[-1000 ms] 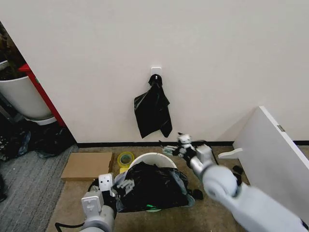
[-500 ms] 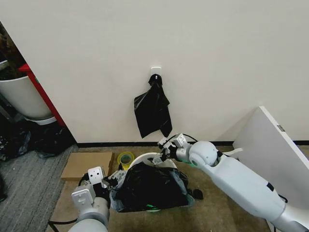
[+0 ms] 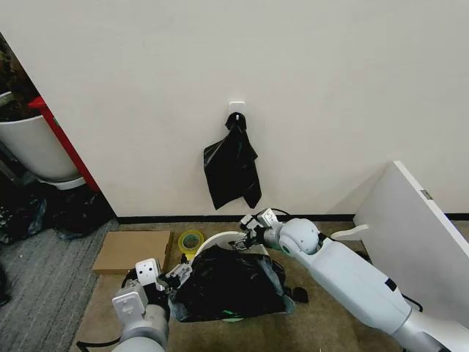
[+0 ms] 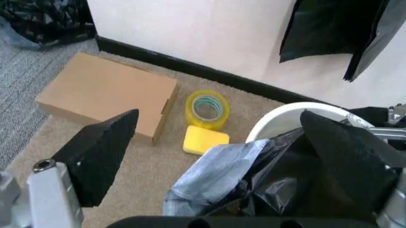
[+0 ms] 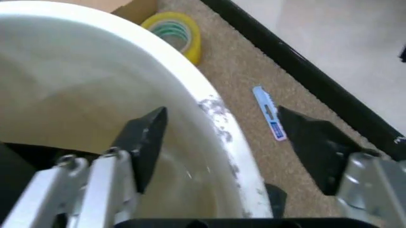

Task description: Place the garbage bag over the trash bin.

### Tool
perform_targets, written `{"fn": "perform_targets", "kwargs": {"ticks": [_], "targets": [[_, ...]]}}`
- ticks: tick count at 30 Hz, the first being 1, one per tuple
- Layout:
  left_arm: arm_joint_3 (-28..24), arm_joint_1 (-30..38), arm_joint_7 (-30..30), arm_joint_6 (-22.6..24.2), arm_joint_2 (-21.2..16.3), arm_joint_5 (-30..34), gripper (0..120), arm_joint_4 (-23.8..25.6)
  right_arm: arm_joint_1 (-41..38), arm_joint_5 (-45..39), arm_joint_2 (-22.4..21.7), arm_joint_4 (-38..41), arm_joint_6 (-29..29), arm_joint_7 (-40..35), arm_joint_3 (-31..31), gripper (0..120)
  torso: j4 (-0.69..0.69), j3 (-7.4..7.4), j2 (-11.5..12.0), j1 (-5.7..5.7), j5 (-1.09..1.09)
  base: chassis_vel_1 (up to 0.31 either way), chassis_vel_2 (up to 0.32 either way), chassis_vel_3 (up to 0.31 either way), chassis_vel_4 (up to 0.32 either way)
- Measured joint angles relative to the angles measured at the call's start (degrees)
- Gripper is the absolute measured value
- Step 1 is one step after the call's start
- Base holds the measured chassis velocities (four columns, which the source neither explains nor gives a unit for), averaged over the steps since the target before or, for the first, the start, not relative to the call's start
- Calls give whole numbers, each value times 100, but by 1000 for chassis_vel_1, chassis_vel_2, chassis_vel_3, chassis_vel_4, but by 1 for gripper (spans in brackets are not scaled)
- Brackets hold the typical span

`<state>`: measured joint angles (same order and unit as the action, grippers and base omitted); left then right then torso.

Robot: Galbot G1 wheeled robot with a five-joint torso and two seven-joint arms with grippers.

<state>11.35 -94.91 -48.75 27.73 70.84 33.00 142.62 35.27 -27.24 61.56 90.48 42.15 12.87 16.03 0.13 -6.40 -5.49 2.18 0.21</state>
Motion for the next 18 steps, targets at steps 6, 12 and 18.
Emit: {"fn": "perform_targets", "kwargs": {"ticks": [6,12,18], "targets": [[-10,-4,-2,-12,2,-20,100,0,48,-205,12,5,-6,-441,7,43,1,0,0,0,0,0,0,0,0],[-25,3,-7,-26,-2,-24,100,-15,95,-760,69,23,-17,-1634,67,25,0,0,0,0,-1,0,0,0,0],[-10,20,-36,-49,-85,-21,100,-14,375,-2000,-67,654,-142,-3659,282,3,0,0,0,0,0,0,0,0,0]]}}
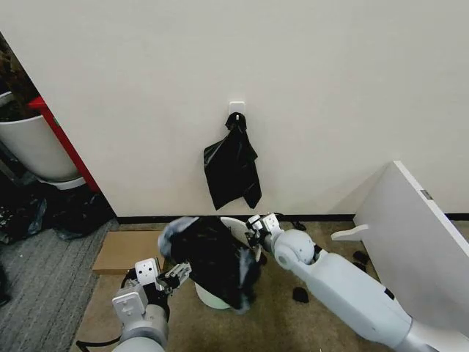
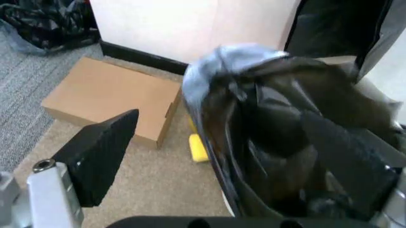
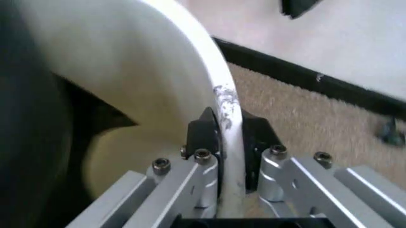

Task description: Place the garbage bag over the trash bin.

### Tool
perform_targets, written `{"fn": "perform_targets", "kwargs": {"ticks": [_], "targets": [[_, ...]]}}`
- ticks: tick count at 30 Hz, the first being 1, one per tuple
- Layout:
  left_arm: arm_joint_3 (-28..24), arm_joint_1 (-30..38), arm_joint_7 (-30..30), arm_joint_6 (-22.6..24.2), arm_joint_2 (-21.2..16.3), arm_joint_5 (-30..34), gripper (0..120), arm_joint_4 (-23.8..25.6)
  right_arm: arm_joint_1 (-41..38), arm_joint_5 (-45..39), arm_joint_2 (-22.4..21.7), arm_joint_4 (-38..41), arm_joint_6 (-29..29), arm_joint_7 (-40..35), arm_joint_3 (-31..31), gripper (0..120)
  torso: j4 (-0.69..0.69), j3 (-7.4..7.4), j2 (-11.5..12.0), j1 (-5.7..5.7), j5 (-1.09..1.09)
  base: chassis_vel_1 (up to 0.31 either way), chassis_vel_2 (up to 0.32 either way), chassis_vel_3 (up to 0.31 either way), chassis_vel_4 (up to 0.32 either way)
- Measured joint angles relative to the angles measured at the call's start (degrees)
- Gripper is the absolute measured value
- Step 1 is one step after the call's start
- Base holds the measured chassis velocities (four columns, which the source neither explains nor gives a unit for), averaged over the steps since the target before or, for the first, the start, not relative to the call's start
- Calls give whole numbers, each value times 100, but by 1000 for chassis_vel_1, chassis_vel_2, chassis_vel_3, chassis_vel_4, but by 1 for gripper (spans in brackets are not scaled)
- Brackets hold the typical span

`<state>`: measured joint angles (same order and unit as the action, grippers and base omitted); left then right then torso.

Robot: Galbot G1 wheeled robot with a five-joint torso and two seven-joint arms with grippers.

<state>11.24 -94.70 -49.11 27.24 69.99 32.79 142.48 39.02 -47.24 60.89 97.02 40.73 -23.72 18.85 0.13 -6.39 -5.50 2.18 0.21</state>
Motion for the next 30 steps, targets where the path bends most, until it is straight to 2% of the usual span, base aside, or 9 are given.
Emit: {"fn": "perform_targets", "kwargs": {"ticks": [2,3,6,10,13,21,22,27,30], "targets": [[6,-15,-17,-27,-32,2,100,5,175,-597,-26,372,-289,-924,58,3,-1,0,0,0,0,0,0,0,0],[6,-15,-17,-27,-32,2,100,5,175,-597,-26,372,-289,-924,58,3,-1,0,0,0,0,0,0,0,0],[1,-29,-34,-56,-69,4,100,22,698,-1330,-63,1007,-809,-2155,-65,3,-2,0,0,-1,0,0,0,0,0],[-6,-13,-38,-64,-88,10,100,27,1222,-1588,-135,1402,-1195,-2634,-213,3,1,0,-1,-1,0,0,0,0,0],[-32,43,-39,-66,-127,29,100,28,1954,-1766,-213,1879,-1723,-3198,-408,3,2,1,-1,-1,0,0,0,0,0],[-90,103,-36,-66,-160,37,100,4,2779,-1396,91,2118,-2745,-3789,-741,3,0,0,-1,-1,0,0,0,0,0],[-58,70,-34,-66,-208,40,100,37,3140,-941,301,2093,-3262,-4070,-793,3,1,0,-1,-1,0,0,0,0,0],[-35,50,-34,-70,-250,40,100,32,3241,-797,314,2128,-3291,-4069,-795,8,0,0,-1,-1,0,0,0,0,0],[-24,80,-34,-73,-266,39,100,-42,3159,-659,260,2356,-3316,-4012,-790,22,-1,0,-1,0,0,0,0,0,0]]}}
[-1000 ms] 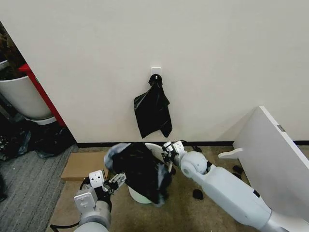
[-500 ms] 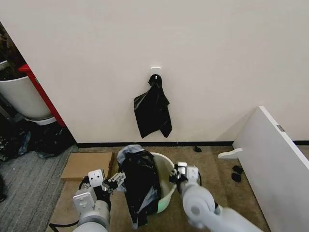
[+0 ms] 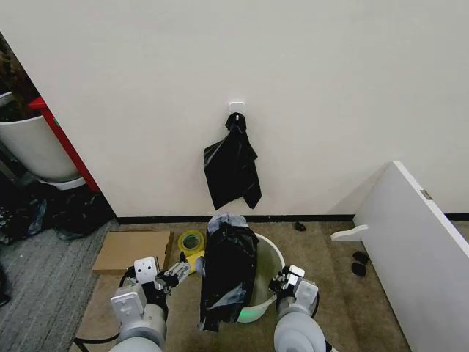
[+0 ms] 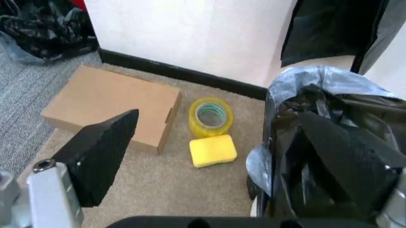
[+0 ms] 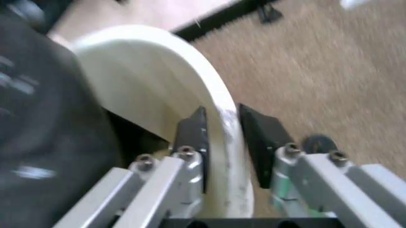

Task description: Place the garbage bag over the trash bin.

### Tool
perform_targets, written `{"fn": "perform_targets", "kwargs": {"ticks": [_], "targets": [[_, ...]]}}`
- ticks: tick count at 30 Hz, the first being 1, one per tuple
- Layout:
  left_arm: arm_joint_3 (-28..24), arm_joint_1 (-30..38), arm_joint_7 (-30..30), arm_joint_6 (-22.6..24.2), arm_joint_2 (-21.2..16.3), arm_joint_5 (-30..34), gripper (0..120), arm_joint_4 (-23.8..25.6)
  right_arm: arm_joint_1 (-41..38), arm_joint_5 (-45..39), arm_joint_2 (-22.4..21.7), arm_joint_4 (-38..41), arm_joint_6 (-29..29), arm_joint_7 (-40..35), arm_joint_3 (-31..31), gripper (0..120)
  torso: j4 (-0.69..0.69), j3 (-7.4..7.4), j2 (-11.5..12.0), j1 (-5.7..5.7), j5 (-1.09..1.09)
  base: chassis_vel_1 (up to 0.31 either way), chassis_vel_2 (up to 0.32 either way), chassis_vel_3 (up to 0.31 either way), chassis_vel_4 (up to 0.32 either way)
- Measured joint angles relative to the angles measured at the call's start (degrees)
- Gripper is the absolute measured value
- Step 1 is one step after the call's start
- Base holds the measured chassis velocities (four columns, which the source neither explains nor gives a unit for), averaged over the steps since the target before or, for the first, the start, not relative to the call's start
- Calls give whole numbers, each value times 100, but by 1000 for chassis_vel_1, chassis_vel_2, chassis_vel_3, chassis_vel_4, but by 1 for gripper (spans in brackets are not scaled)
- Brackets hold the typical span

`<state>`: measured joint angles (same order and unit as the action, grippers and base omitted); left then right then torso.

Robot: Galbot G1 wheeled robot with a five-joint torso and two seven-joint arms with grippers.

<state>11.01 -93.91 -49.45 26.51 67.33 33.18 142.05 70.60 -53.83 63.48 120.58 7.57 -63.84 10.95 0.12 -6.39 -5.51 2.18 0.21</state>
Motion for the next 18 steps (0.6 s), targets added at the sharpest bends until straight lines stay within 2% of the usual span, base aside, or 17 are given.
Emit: {"fn": "perform_targets", "kwargs": {"ticks": [3,4,6,10,11,14,16,18], "targets": [[17,30,2,-4,-5,0,100,-84,-24,154,-146,260,49,8,8,34,0,0,0,0,0,0,0,0,0],[17,30,2,-4,-5,0,100,-84,-24,154,-146,260,49,8,8,34,0,0,0,0,0,0,0,0,0],[32,53,3,-14,-5,-2,100,-151,-7,312,-259,367,65,44,5,43,1,0,0,0,0,0,0,0,0],[61,119,12,-25,8,-12,100,-294,-90,518,-504,695,64,469,52,61,1,0,0,0,0,0,0,0,0],[61,119,12,-25,8,-12,100,-294,-90,518,-504,695,64,469,52,61,1,0,0,0,0,0,0,0,0],[82,183,16,-29,20,-16,100,-393,-252,442,-579,806,386,795,165,73,0,0,0,0,0,0,0,0,0],[96,226,22,-30,14,-16,100,-467,-367,459,-668,804,807,1056,297,83,0,0,1,0,0,0,0,0,0],[99,239,25,-30,10,-16,100,-487,-409,495,-693,777,961,1128,352,84,0,0,1,0,0,0,0,0,0]]}}
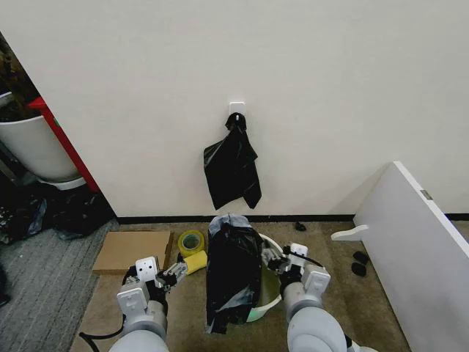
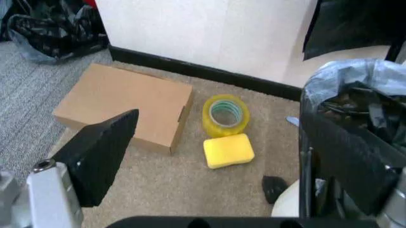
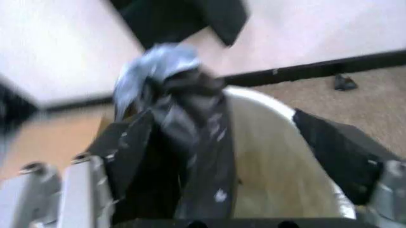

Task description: Place the garbage bag over the trash bin.

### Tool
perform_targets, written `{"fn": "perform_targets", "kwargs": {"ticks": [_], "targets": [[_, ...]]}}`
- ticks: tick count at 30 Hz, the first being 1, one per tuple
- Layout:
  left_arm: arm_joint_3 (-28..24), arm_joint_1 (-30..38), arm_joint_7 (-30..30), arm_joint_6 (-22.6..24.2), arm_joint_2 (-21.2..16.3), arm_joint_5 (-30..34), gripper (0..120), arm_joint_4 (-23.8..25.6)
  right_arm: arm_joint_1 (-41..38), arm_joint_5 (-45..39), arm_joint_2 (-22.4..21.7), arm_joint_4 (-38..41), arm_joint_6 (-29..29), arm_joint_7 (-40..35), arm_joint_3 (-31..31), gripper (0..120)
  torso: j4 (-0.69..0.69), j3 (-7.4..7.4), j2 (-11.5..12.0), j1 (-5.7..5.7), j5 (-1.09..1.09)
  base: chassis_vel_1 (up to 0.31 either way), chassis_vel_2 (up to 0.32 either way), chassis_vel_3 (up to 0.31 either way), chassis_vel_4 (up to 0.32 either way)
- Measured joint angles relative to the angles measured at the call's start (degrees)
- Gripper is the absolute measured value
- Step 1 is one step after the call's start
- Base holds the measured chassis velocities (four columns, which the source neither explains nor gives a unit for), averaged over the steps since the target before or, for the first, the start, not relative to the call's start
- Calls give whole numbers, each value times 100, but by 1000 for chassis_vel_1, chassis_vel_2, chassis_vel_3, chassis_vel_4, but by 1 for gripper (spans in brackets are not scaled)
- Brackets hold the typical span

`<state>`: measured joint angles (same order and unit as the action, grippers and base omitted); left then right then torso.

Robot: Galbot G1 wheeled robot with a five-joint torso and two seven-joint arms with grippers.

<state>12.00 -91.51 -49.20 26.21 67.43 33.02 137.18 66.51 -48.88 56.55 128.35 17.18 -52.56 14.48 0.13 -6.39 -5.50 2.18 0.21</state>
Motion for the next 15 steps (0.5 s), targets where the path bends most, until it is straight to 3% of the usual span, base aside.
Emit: {"fn": "perform_targets", "kwargs": {"ticks": [3,7,15], "targets": [[23,78,11,0,-22,13,100,-130,-144,292,-45,-215,470,243,178,97,0,0,0,0,0,0,0,0,0],[95,194,23,-2,-30,98,100,-316,-224,588,43,-530,635,293,231,96,0,0,0,0,0,0,0,0,0],[437,667,150,-181,-120,748,100,-1173,-203,700,131,-762,647,218,197,69,0,-1,0,0,0,0,0,0,0]]}}
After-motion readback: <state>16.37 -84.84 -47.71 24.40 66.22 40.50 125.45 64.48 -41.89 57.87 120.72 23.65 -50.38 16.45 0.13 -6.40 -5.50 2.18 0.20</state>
